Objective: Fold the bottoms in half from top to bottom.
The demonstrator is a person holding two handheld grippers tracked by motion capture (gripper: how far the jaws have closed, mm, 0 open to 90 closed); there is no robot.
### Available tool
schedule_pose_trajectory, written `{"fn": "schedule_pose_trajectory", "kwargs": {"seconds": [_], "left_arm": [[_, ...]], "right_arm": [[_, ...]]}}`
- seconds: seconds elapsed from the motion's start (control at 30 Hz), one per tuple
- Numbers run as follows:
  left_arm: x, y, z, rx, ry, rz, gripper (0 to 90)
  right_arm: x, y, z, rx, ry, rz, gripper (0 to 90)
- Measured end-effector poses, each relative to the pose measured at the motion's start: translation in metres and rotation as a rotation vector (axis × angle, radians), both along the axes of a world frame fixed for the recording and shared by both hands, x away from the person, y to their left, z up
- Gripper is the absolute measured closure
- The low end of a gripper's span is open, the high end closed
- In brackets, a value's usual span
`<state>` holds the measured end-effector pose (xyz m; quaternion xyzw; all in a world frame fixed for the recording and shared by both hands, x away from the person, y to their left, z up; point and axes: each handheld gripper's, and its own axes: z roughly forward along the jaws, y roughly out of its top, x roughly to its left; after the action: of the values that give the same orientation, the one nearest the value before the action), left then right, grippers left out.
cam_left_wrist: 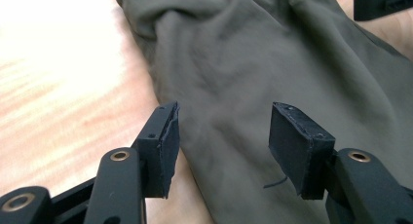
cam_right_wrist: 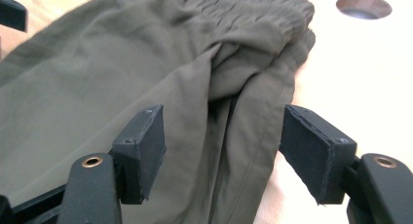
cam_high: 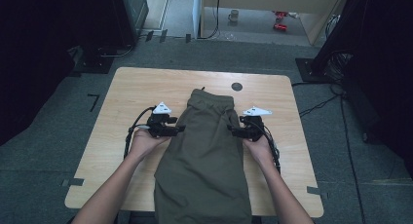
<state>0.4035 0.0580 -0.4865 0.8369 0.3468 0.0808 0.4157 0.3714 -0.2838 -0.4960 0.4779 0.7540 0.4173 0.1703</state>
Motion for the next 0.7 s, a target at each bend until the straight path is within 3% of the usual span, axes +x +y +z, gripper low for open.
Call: {"fn": "schedule_pose_trajectory", "kwargs": {"seconds": [0.07,0.2,0.37,0.57,0.7], "left_arm": [[0.009,-0.002,-0.001,0.014,0.001,0.000,45.4],[0.023,-0.006,0.000,-0.014,0.046,0.012,45.0],[0.036,-0.013,0.001,-0.001,0.015,0.014,45.0],[0.049,-0.023,-0.007,-0.001,0.019,0.022,44.8],[0.057,-0.029,-0.013,0.004,0.043,0.028,44.7]], "right_arm": [[0.009,0.002,-0.001,-0.025,0.046,0.012,27.8],[0.022,0.006,0.004,-0.013,0.038,0.019,27.9],[0.035,0.013,0.006,0.018,0.022,0.022,26.1],[0.047,0.024,0.001,-0.041,0.023,-0.006,20.8],[0.053,0.022,-0.008,-0.013,0.055,-0.012,21.7]]}}
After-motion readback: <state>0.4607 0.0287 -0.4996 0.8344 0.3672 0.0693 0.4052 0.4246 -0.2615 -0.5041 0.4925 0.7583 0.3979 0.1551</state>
